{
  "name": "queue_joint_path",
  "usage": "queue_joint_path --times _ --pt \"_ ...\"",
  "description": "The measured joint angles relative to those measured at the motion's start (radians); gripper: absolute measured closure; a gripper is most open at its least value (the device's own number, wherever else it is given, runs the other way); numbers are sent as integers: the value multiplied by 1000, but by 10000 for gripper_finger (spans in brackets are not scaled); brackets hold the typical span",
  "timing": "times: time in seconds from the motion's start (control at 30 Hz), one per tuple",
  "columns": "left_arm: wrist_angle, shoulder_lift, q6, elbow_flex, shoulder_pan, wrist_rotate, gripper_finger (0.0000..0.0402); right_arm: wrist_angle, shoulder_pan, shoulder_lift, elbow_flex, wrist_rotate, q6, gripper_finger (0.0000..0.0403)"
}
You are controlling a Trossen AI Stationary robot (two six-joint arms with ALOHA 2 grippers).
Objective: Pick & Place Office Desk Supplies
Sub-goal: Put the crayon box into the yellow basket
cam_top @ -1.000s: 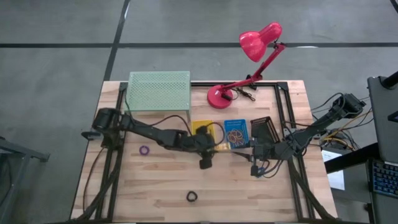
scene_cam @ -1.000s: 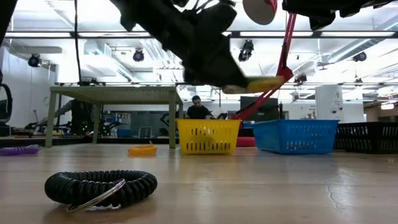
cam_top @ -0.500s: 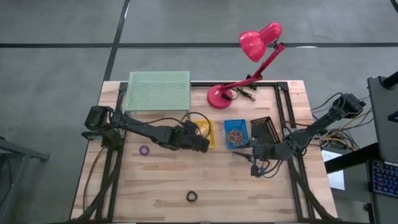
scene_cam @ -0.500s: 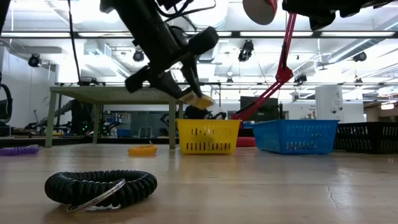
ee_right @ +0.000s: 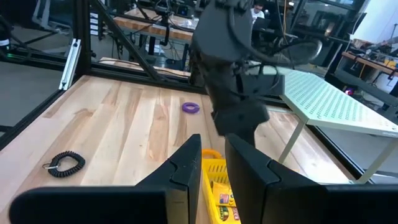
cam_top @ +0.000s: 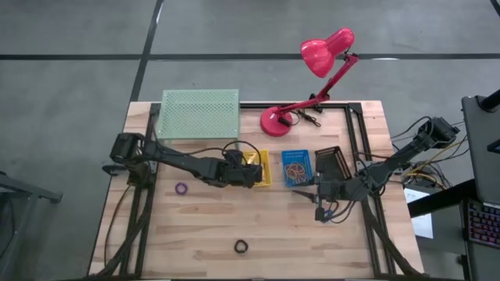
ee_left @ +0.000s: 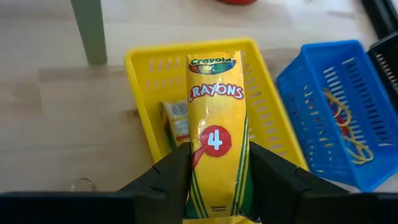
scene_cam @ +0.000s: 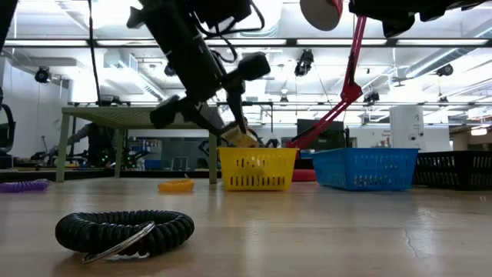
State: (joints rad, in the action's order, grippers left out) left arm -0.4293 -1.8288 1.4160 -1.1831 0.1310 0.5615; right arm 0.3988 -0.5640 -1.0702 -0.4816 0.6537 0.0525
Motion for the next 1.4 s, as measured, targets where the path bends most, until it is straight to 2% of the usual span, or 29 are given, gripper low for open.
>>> queue_joint_path --times 0.23,0.5,0.93,1.27,1.4 --pt "33 -35 -9 0 -2 -27 252 0 0 0 0 0 0 335" --pt "85 -35 -140 0 -4 -30 249 0 0 0 0 0 0 335" --pt "97 -35 -127 -2 -5 -38 167 0 0 0 0 0 0 335" --pt "116 -23 -130 -2 -5 -22 162 0 0 0 0 0 0 335" --pt "135 -20 -180 -10 -5 -24 162 0 0 0 0 0 0 335"
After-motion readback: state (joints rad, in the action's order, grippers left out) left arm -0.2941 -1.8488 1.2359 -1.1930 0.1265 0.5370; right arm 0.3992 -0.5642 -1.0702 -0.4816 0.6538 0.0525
